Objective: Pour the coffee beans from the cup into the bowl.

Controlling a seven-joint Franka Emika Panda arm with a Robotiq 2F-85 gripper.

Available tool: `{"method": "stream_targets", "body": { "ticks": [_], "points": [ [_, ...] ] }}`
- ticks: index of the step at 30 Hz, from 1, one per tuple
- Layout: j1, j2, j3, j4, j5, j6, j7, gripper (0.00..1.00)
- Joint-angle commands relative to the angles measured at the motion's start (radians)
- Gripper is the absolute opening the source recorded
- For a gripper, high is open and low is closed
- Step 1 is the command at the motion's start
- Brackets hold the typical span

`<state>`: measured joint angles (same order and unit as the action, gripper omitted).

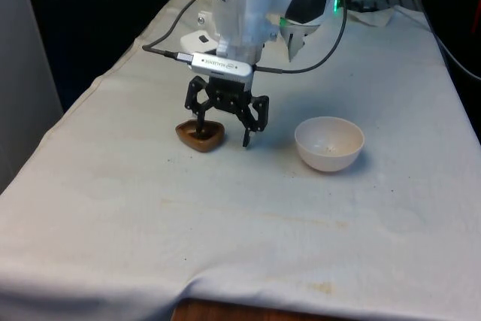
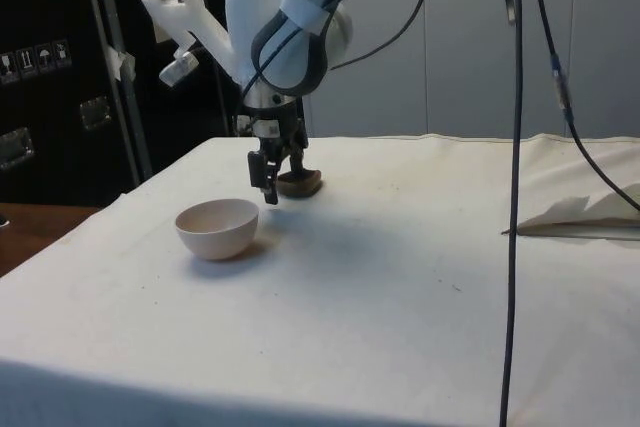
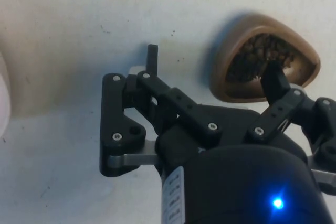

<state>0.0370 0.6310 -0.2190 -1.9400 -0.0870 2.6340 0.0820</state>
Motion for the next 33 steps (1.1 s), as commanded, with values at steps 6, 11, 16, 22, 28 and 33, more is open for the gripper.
{"method": "stream_targets", "body": {
  "ticks": [6, 11, 16, 22, 28, 33],
  "points": [
    [0.013, 0.001, -0.017, -0.009, -0.013, 0.016, 0.018, 1.0],
    [0.012, -0.001, -0.018, -0.013, -0.012, 0.018, 0.018, 1.0],
    [0.011, -0.001, -0.017, -0.013, -0.011, 0.019, 0.017, 0.89],
    [0.011, -0.001, -0.017, -0.013, -0.01, 0.02, 0.017, 0.51],
    [0.011, -0.001, -0.018, -0.014, -0.01, 0.022, 0.017, 0.25],
    [0.013, -0.005, -0.019, -0.014, -0.01, 0.019, 0.017, 0.03]
  ]
}}
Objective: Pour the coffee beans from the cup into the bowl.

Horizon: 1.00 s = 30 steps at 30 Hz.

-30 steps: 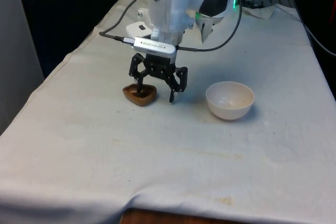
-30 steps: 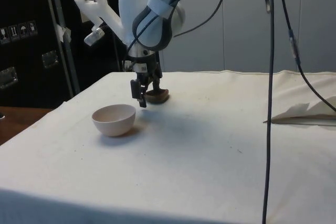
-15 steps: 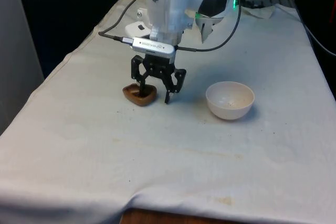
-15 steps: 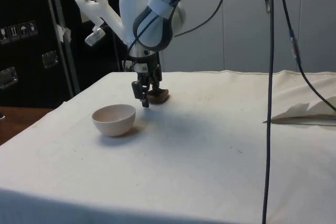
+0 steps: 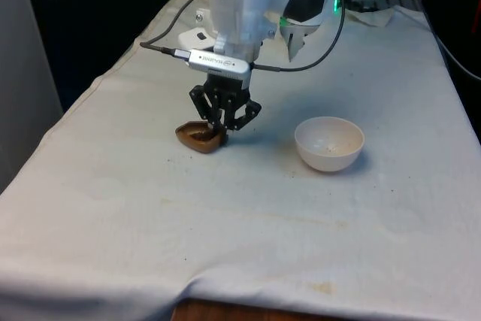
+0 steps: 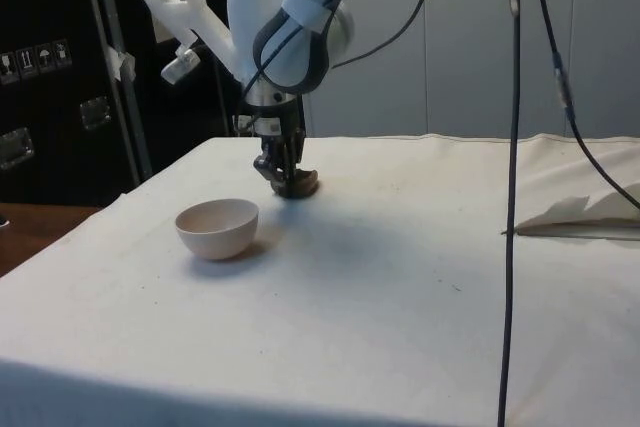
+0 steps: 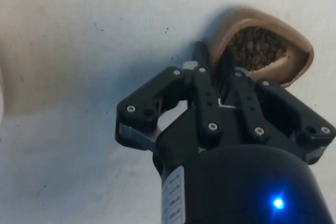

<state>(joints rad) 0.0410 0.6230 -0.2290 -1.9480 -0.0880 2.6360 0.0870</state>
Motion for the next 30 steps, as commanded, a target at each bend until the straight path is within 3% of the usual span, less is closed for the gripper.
{"method": "stream_targets", "body": {
  "ticks": [1, 5, 6, 15, 22, 24, 25, 26, 30],
  "points": [
    [0.009, 0.002, -0.009, -0.006, -0.009, 0.016, 0.012, 0.03],
    [0.0, 0.0, 0.0, 0.0, 0.0, 0.0, 0.0, 0.03],
    [0.004, 0.002, -0.005, -0.003, -0.005, 0.008, 0.006, 0.03],
    [0.0, 0.0, 0.0, 0.003, 0.0, 0.0, 0.0, 0.03],
    [0.009, -0.035, -0.007, 0.002, -0.006, -0.018, 0.008, 0.03],
    [0.009, -0.046, -0.007, 0.001, -0.007, -0.026, 0.009, 0.03],
    [0.002, -0.039, 0.0, 0.007, 0.0, -0.026, 0.0, 0.03],
    [0.01, -0.06, -0.007, 0.0, -0.007, -0.035, 0.009, 0.03],
    [0.015, -0.083, -0.006, -0.001, -0.009, -0.052, 0.011, 0.03]
  ]
}}
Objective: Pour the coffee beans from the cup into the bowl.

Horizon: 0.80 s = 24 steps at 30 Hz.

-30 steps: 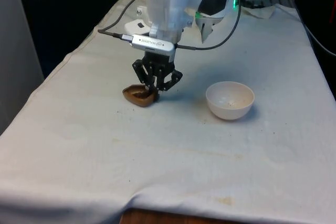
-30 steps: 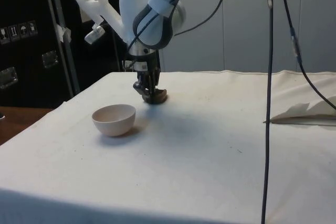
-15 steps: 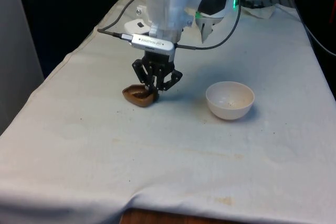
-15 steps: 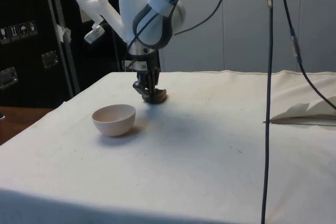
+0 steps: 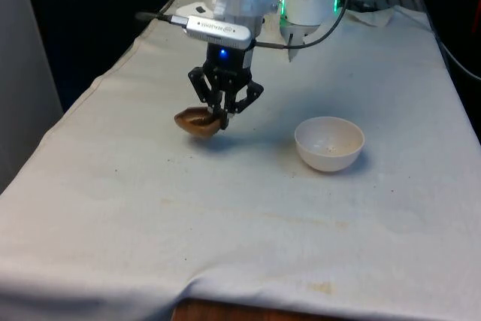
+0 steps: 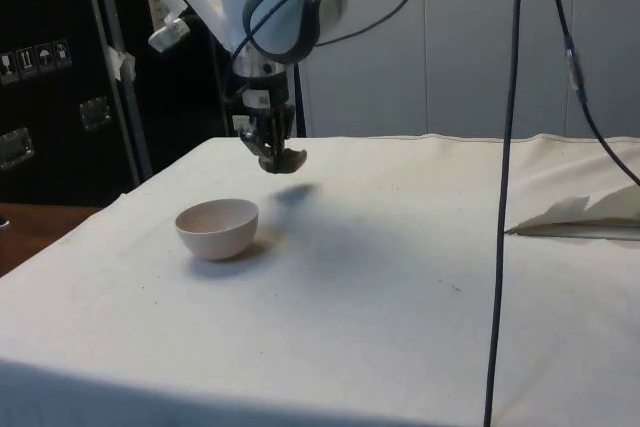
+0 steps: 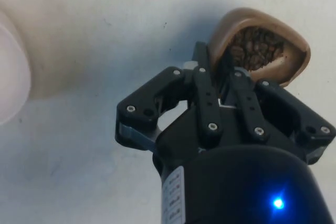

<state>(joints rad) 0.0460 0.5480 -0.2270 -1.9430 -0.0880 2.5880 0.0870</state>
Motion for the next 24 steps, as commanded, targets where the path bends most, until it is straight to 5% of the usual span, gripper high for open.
{"method": "stream_targets", "body": {
  "ticks": [1, 2, 4, 10, 11, 12, 19, 20, 21, 24],
  "points": [
    [0.011, -0.013, -0.007, -0.006, -0.009, -0.008, 0.012, 0.03],
    [0.001, -0.006, 0.001, 0.0, 0.0, -0.005, 0.0, 0.03],
    [0.016, -0.031, -0.005, -0.006, -0.012, -0.025, 0.016, 0.03],
    [0.028, -0.063, 0.002, -0.005, -0.018, -0.057, 0.031, 0.03],
    [0.016, -0.056, 0.011, 0.0, -0.006, -0.054, 0.015, 0.03],
    [0.029, -0.067, 0.004, -0.005, -0.021, -0.06, 0.034, 0.03],
    [0.036, -0.092, 0.025, -0.001, -0.029, -0.086, 0.058, 0.03],
    [0.026, -0.086, 0.032, 0.001, -0.02, -0.079, 0.045, 0.03],
    [0.037, -0.095, 0.028, 0.0, -0.03, -0.09, 0.06, 0.03],
    [0.039, -0.105, 0.037, 0.002, -0.03, -0.102, 0.067, 0.03]
  ]
}}
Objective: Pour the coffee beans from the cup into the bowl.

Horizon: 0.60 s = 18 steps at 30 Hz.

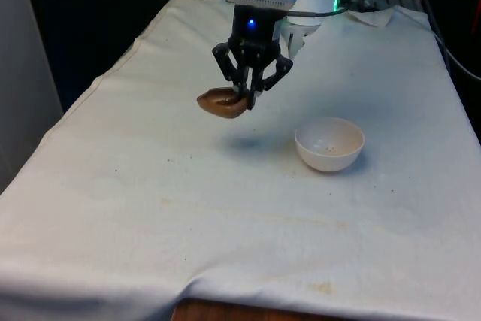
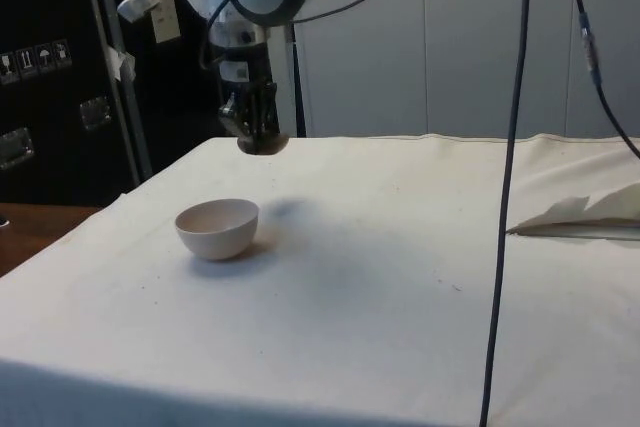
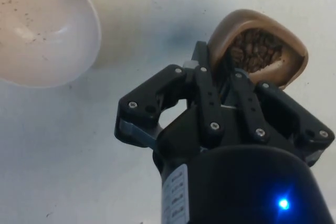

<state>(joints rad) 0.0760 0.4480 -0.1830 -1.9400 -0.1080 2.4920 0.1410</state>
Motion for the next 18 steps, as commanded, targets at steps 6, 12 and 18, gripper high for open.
{"method": "stream_targets", "body": {
  "ticks": [6, 12, 18],
  "points": [
    [0.015, -0.025, 0.011, 0.0, -0.015, -0.026, 0.032, 0.03],
    [0.018, -0.049, 0.039, 0.003, -0.024, -0.053, 0.062, 0.03],
    [0.018, -0.066, 0.06, 0.006, -0.027, -0.071, 0.081, 0.03]
  ]
}}
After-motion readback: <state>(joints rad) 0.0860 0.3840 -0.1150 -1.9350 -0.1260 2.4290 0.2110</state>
